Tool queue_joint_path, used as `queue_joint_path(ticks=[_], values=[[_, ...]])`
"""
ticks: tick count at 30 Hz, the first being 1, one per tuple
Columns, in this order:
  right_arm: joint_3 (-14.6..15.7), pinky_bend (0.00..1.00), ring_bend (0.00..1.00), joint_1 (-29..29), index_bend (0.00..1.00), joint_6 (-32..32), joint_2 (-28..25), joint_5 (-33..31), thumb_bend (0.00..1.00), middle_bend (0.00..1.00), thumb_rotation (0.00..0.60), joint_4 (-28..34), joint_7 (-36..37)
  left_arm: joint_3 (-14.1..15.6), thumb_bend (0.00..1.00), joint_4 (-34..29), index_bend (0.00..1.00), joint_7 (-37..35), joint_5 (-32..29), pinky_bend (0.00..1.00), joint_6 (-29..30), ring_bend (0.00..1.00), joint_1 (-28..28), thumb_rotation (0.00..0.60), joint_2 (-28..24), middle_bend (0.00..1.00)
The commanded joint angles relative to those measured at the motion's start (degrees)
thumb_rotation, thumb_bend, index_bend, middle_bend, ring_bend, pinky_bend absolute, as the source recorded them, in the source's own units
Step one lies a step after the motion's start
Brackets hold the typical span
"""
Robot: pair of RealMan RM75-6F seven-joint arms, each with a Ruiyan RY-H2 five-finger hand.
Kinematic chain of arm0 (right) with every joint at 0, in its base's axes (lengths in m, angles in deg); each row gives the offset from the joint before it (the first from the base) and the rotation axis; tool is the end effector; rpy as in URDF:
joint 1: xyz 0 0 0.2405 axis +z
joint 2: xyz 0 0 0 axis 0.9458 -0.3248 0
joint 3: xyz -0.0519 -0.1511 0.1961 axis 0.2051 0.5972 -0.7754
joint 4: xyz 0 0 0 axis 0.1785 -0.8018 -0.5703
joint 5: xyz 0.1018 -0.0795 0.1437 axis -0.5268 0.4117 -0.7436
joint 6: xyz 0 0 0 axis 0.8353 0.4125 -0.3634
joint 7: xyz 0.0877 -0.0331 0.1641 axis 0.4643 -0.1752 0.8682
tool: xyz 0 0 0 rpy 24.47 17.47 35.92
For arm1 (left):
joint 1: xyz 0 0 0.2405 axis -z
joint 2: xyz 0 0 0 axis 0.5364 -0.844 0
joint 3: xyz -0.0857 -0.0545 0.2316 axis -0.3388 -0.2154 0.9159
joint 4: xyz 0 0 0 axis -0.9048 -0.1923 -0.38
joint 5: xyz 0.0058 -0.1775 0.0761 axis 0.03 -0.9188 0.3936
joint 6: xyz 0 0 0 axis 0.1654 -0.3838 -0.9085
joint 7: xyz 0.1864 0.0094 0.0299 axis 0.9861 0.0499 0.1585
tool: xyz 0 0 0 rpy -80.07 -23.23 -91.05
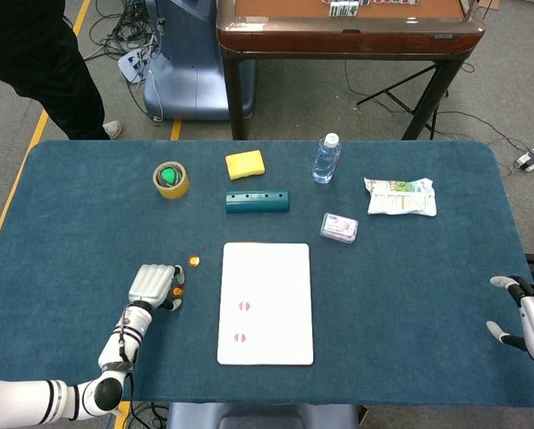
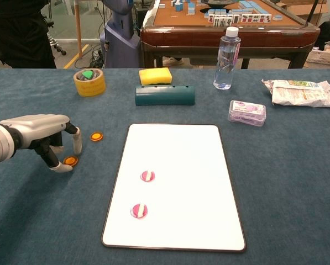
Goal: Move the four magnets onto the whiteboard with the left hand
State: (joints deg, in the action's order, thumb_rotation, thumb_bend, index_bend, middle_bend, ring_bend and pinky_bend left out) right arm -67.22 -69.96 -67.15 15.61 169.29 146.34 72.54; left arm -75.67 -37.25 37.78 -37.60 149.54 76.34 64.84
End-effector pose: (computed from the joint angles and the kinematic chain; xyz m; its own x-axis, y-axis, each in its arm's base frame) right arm -0.3112 -0.2008 0.2067 0.4957 -0.0867 0.8642 -0.8554 0.1234 0.5031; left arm -0.1845 0.3477 -0.0312 0.4764 0.4434 0.7592 0.8735 -0.1401 -0.4662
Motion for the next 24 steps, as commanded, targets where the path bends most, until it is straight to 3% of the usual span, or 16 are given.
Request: queue_joint_path(ticks=[1, 24], values=[[-0.02, 0.6, 0.37, 0.02, 0.29, 0.0, 0.02, -0.03, 0.13, 0.32, 0.6, -0.01, -0.02, 0.01, 0.26, 0.05, 0.55, 0.16, -0.18, 1.0, -0.18, 1.0, 0.0, 0.6, 0.0, 1.0], [0.0, 0.6, 0.37, 0.09, 0.29, 0.01, 0.02, -0.14, 0.13, 0.32, 0.6, 0.0, -0.06, -0.11, 0.31, 0.94, 0.58, 0.84, -0.89, 1.0, -0.38, 1.0, -0.28, 0.6, 0.57, 1.0]])
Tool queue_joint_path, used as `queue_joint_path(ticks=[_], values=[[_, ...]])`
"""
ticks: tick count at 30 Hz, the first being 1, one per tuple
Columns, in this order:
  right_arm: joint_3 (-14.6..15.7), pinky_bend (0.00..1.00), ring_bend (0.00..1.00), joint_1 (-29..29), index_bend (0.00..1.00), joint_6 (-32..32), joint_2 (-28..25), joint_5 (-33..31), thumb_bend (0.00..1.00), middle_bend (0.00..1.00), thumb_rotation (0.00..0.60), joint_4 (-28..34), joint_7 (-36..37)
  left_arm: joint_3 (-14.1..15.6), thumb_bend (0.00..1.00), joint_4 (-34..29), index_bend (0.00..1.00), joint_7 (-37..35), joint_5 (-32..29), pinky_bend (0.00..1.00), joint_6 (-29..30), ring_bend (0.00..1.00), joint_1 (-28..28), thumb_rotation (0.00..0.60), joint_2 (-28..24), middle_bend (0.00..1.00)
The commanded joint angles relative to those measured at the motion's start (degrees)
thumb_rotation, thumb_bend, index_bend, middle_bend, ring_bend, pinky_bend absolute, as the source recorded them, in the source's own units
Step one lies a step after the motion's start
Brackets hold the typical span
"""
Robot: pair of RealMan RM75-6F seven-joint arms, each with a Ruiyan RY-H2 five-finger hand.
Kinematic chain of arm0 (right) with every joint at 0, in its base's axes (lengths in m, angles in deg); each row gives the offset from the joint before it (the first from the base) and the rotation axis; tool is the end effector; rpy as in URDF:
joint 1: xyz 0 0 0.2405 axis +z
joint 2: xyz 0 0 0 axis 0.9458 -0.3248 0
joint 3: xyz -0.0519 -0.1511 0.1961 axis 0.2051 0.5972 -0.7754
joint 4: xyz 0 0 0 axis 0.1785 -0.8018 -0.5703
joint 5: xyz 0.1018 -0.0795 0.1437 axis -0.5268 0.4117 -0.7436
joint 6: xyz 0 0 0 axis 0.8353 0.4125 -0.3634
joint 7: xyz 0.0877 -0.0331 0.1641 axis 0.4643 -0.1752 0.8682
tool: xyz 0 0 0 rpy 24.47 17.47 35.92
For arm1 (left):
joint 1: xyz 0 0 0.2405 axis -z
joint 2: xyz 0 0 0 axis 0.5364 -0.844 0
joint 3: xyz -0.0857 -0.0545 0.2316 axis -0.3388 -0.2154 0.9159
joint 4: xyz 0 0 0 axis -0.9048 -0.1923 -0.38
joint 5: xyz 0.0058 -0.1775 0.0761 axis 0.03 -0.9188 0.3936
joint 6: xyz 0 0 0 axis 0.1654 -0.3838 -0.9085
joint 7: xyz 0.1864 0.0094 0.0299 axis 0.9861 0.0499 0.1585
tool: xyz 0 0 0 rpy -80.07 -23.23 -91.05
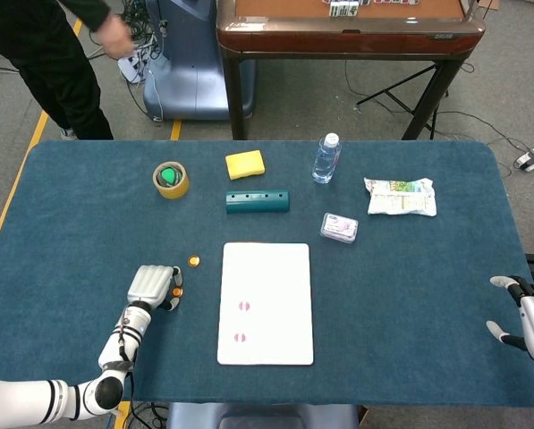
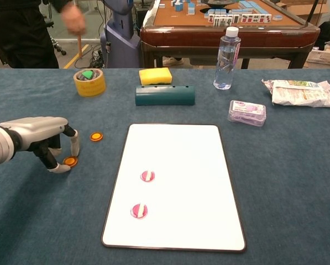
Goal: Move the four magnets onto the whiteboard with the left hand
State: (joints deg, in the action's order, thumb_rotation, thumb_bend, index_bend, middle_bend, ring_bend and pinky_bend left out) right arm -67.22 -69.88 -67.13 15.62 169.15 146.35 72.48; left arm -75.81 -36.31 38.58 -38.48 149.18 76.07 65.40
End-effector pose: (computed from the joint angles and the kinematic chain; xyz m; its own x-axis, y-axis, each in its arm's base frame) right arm -0.3113 -0.2012 0.2067 0.4961 -0.0867 0.8639 -0.8550 0.1244 0.5034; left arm -0.1896 0.3477 -0.0338 0.4804 0.4523 0.7514 0.8689 -0.1289 -0.4780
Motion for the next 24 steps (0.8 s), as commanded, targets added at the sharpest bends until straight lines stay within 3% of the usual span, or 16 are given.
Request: queue_joint_path(ticks=[1, 11, 19, 24], values=[[-0.01, 0.6, 0.37, -0.01, 0.29, -0.04, 0.01, -0.01, 0.13, 0.32, 0.6, -0.02, 0.0, 0.06, 0.31, -0.03, 0.59, 0.1, 0.01, 1.0, -0.03, 1.0, -0.02, 0.6, 0.02, 1.0], [0.06, 0.6, 0.37, -0.11, 0.29, -0.31, -0.01, 0.23, 0.13, 0.31, 0.6, 0.04, 0.01, -0.95, 0.32, -2.62, 0.61, 0.17, 1.74, 1.0, 0.9, 1.0, 0.34, 0.6, -0.67, 1.0], [0.18, 0.6, 0.37, -0.33, 0.29, -0.75, -0.23, 0.73, 0.13, 0.31, 0.6, 0.14, 0.41, -4.8, 0.32, -7.27, 0.61, -0.14, 1.97, 1.0, 0.85, 1.0, 2.59, 0.6, -1.9, 1.0], [0.22, 0.6, 0.37, -0.71, 0.29, -1.52, -0.5, 1.21, 0.13, 0.32, 0.6, 0.16, 1.11, -7.48, 0.32, -6.98, 0.62, -0.52, 1.2, 1.0, 0.51, 1.0, 4.76, 0.6, -0.64, 1.0]])
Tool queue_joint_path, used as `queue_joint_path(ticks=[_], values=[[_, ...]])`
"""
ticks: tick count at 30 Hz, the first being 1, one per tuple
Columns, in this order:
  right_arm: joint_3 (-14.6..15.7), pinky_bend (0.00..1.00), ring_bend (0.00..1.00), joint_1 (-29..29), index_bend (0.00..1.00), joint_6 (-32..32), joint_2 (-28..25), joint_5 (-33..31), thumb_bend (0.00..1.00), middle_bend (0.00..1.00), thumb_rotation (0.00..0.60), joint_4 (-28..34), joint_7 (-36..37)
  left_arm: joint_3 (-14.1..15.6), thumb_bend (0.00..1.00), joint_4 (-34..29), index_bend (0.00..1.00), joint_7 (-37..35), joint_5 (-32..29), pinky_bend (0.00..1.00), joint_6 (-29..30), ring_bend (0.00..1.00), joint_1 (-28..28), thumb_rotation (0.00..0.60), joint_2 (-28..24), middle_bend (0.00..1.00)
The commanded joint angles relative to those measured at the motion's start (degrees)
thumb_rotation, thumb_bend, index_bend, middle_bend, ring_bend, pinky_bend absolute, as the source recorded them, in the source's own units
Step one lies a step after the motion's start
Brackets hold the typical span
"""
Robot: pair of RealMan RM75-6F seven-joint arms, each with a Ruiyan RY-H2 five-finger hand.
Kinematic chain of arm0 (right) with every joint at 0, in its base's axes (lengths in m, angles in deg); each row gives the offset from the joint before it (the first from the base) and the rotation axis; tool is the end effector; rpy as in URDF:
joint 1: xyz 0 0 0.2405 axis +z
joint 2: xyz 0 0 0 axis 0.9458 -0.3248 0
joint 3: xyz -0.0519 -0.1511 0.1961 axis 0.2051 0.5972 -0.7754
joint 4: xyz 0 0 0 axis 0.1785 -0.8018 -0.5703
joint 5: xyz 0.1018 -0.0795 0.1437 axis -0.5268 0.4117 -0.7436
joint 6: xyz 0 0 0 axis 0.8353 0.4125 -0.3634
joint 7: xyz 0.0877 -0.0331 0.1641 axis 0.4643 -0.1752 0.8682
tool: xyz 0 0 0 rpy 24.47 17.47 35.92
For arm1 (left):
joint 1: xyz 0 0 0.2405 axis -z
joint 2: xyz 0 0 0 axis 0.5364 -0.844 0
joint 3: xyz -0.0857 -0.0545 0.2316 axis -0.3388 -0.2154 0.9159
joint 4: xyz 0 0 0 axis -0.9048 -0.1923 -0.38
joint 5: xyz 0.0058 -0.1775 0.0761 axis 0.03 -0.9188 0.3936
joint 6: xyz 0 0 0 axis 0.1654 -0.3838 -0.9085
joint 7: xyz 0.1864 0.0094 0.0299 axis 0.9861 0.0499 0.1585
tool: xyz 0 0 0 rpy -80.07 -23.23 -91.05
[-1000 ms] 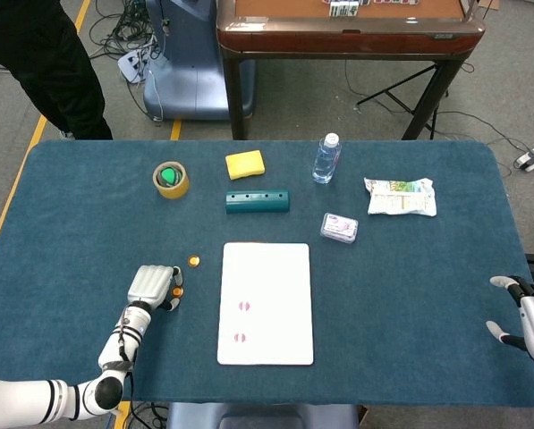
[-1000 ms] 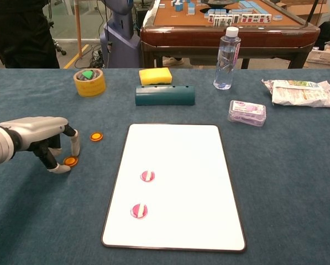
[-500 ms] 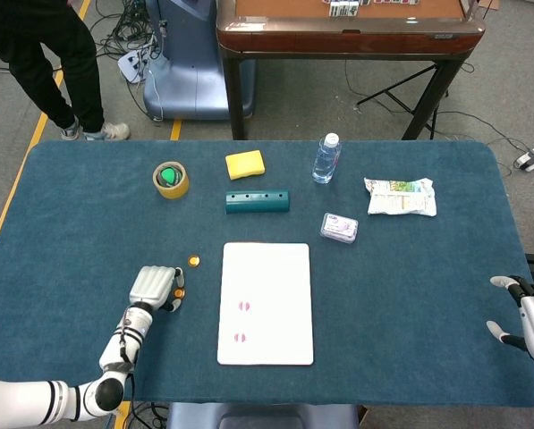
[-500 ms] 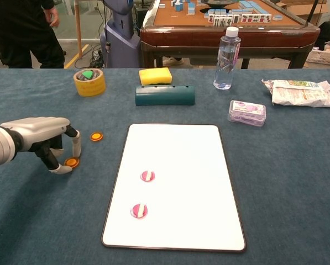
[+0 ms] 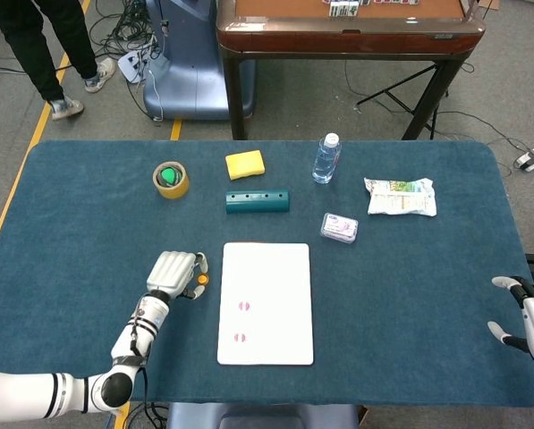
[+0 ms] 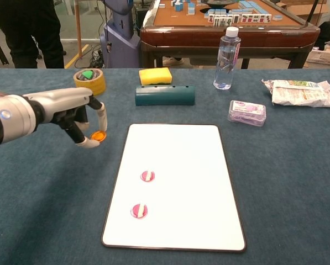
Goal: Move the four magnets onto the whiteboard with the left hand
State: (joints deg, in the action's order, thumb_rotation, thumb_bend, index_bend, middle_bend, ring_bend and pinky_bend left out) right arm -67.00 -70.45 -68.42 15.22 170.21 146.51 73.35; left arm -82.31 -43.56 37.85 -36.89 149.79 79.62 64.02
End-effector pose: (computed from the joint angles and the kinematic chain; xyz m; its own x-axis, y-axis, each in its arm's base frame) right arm -0.3086 -0.1981 0.2106 0.4911 -0.0694 0.8683 -0.8601 0.1190 0.4960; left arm -0.1180 0.3599 -0.0204 0.3961 0.3896 0.8314 0.9171 -0.2114 -0.3379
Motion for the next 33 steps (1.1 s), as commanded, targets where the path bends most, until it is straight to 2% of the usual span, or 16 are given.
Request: queue_joint_path(ticks=[1, 8, 18, 33], values=[[0.0, 0.6, 0.37, -0.2, 0.29, -0.34, -0.15, 0.2, 0.13, 0.32, 0.6, -0.02, 0.39, -1.22, 0.32, 0.49, 0.62, 0.59, -0.48, 1.0, 0.0, 1.0, 1.68, 0.6, 1.1, 1.0], [0.02, 0.6, 0.37, -0.61, 0.29, -1.06, -0.61, 0.67, 0.13, 0.32, 0.6, -0.09, 1.5, -2.99, 0.32, 1.34, 0.62, 3.6, -2.85, 1.0, 0.23, 1.0, 5.39, 0.6, 3.3, 1.0], [-0.17, 0.6, 0.37, -1.64, 0.29, -2.86, -1.5, 1.18, 0.13, 0.32, 0.6, -0.45, 4.21, -5.8, 0.32, 7.18, 0.62, 3.07, -6.51, 1.0, -2.14, 1.0, 9.86, 0.6, 7.35, 1.0], [-0.44, 0.6, 0.37, -2.65, 0.29, -4.32, -2.48, 1.51, 0.13, 0.32, 0.6, -0.89, 7.24, -7.98, 0.32, 13.68, 0.61, -0.62, -4.17, 1.0, -5.23, 1.0, 14.66, 0.6, 12.74, 1.0]])
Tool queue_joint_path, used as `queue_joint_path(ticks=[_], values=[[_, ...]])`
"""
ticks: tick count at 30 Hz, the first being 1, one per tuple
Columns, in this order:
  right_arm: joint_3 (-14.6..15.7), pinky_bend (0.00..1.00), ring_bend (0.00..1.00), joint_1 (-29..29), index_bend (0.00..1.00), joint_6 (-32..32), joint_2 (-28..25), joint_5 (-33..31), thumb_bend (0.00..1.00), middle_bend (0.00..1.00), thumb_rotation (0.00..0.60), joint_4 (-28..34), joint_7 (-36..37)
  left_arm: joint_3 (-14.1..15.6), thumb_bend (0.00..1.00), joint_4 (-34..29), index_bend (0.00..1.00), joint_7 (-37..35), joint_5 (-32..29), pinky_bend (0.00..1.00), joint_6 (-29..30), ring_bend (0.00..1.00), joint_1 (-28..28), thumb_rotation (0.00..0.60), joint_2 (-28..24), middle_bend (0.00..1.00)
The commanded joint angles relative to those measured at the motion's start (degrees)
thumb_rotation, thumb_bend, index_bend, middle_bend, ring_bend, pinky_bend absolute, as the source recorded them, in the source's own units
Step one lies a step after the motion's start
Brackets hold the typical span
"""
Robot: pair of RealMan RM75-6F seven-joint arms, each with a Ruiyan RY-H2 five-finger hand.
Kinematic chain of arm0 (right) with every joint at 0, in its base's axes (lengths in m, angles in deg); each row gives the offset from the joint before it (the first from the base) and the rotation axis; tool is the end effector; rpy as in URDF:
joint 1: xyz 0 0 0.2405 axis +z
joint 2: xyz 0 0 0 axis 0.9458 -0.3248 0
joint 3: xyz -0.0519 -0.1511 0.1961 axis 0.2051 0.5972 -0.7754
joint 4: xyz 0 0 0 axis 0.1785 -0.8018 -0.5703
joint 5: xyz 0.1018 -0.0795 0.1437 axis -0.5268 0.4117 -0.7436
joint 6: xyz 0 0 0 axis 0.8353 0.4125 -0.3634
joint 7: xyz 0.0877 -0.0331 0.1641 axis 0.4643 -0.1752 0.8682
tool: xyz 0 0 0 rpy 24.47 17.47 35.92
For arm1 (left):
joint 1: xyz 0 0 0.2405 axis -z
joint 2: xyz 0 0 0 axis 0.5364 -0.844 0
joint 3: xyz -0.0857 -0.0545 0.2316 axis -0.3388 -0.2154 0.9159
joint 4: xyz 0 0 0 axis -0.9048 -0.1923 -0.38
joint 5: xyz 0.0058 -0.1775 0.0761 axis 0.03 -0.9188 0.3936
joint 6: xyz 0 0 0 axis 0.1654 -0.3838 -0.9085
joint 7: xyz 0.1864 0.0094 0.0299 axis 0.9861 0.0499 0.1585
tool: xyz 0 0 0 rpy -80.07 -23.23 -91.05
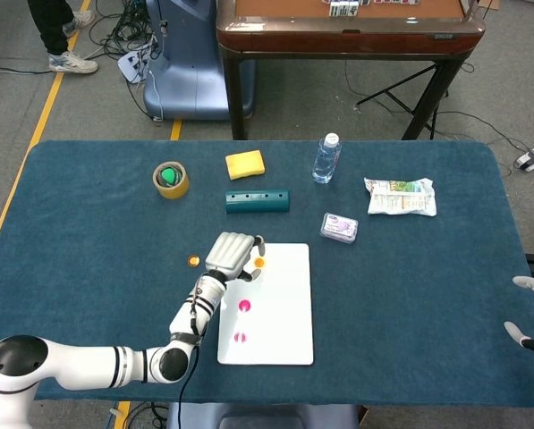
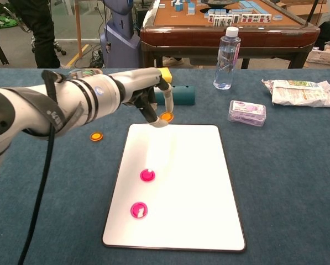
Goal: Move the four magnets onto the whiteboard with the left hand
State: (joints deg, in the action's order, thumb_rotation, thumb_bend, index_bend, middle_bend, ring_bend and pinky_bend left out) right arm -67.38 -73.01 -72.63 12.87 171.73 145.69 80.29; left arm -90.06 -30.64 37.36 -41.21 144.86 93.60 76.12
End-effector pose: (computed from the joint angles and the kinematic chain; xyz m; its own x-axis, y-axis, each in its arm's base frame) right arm -0.3094 -0.1865 0.2363 0.4441 0.0055 0.8960 -0.8876 0.1393 0.4391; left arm -0.0158 0.3934 -0.0685 0.3471 0.3625 0.8650 0.9150 -0.3330 -0.2276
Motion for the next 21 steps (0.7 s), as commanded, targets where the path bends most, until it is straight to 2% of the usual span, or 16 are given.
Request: queue_joint_path(ticks=[1, 4, 7, 9, 11, 15, 21], values=[[-0.08, 0.6, 0.37, -0.13, 0.29, -0.13, -0.19, -0.04, 0.13, 0.32, 0.6, -0.1, 0.47, -0.22, 0.32, 1.08, 0.6, -0.01, 0.1, 1.0, -0.36, 1.0, 0.98, 0.6, 0.91, 1.0], [-0.15, 0.6, 0.37, -0.23, 0.29, -0.19, -0.32, -0.14, 0.13, 0.32, 0.6, -0.17, 0.84, -0.09, 0.32, 1.91, 0.54, 0.67, -0.41, 1.0, -0.33, 1.0, 1.88, 0.6, 1.7, 1.0], [-0.2, 0.6, 0.37, -0.32, 0.29, -0.33, -0.37, -0.08, 0.13, 0.32, 0.6, -0.22, 1.09, 0.16, 0.31, 2.42, 0.39, 1.49, -0.98, 1.0, 0.22, 1.0, 2.48, 0.6, 2.31, 1.0], [-0.23, 0.6, 0.37, -0.37, 0.29, -0.37, -0.37, -0.07, 0.13, 0.32, 0.6, -0.27, 1.17, 0.34, 0.29, 2.36, 0.32, 1.95, -1.32, 1.0, 0.85, 1.0, 2.63, 0.6, 2.49, 1.0], [-0.24, 0.6, 0.37, -0.35, 0.29, -0.3, -0.36, -0.07, 0.13, 0.32, 0.6, -0.29, 1.17, 0.4, 0.26, 2.15, 0.29, 2.07, -1.45, 1.0, 1.34, 1.0, 2.58, 0.6, 2.4, 1.0], [-0.24, 0.6, 0.37, -0.2, 0.29, 0.03, -0.27, -0.07, 0.13, 0.32, 0.6, -0.29, 0.82, 1.0, 0.25, 1.04, 0.29, 2.57, -1.89, 1.0, 2.44, 1.0, 2.01, 0.6, 1.5, 1.0], [-0.12, 0.6, 0.37, 0.31, 0.29, 1.05, 0.11, -0.06, 0.13, 0.32, 0.6, -0.05, -0.55, 3.74, 0.25, -3.93, 0.43, 4.64, -3.03, 1.0, 4.91, 1.0, -0.36, 0.6, -2.8, 1.0]])
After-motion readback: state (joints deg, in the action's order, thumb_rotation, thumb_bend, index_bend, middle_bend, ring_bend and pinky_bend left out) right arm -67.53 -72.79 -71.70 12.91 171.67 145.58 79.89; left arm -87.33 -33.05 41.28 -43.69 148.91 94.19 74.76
